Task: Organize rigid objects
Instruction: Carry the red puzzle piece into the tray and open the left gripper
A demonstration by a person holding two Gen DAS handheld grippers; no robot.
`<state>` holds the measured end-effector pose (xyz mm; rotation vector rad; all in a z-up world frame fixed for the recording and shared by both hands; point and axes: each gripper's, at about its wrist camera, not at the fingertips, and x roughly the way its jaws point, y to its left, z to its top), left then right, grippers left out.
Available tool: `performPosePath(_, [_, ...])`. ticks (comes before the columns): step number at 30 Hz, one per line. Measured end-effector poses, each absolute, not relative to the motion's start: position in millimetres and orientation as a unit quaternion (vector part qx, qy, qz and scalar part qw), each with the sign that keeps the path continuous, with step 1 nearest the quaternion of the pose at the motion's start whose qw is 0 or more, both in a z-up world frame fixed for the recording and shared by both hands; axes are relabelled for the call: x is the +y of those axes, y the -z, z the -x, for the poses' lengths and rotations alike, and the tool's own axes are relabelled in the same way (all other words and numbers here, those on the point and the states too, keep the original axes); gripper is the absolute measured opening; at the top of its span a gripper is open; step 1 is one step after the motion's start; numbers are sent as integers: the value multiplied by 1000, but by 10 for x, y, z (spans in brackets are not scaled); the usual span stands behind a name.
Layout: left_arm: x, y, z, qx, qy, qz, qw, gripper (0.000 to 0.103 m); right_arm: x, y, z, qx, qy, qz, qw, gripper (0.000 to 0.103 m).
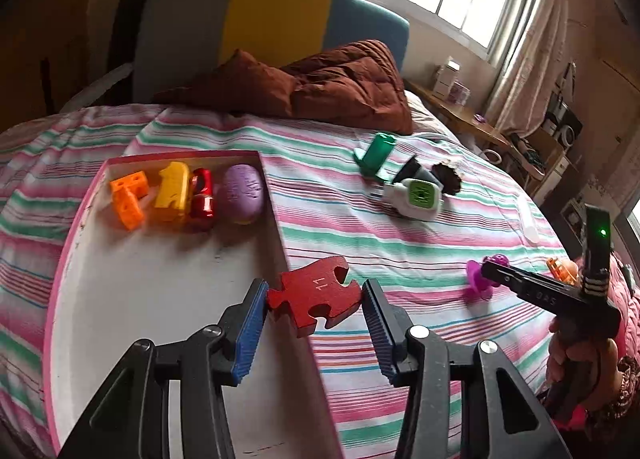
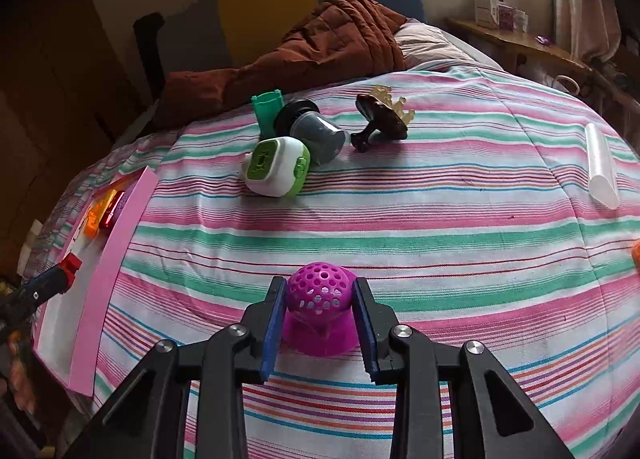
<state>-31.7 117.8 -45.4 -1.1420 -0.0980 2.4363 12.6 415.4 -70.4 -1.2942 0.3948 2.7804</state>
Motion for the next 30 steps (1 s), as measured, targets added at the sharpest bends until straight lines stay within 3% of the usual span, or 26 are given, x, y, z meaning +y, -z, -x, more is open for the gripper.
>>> performPosePath(9, [485, 690, 687, -95, -881, 447, 119, 49, 3912, 553, -120, 117, -901, 418, -3, 33])
performPosePath(30, [194, 804, 1187, -66, -890, 451, 36, 49, 3223, 350, -185, 127, -905, 403, -49, 33])
